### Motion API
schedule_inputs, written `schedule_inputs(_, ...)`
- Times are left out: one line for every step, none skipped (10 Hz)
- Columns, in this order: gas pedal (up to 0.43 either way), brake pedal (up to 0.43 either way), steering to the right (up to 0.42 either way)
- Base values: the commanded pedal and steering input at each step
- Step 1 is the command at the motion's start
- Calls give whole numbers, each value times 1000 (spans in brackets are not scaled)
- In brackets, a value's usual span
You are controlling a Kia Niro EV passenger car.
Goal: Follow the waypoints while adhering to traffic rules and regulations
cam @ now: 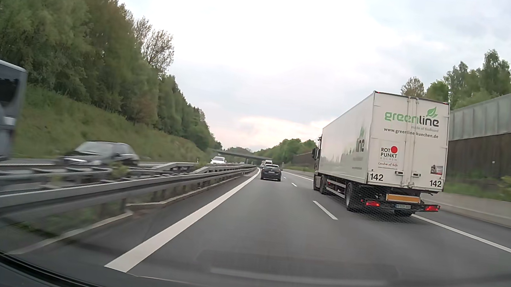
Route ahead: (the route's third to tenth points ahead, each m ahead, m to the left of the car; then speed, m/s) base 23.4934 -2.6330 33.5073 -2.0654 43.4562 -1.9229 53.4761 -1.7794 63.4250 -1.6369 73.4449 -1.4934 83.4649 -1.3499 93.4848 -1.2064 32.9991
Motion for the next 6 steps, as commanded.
schedule_inputs(331, 0, -3)
schedule_inputs(331, 0, -2)
schedule_inputs(331, 0, -2)
schedule_inputs(331, 0, -3)
schedule_inputs(331, 0, -2)
schedule_inputs(331, 0, -3)
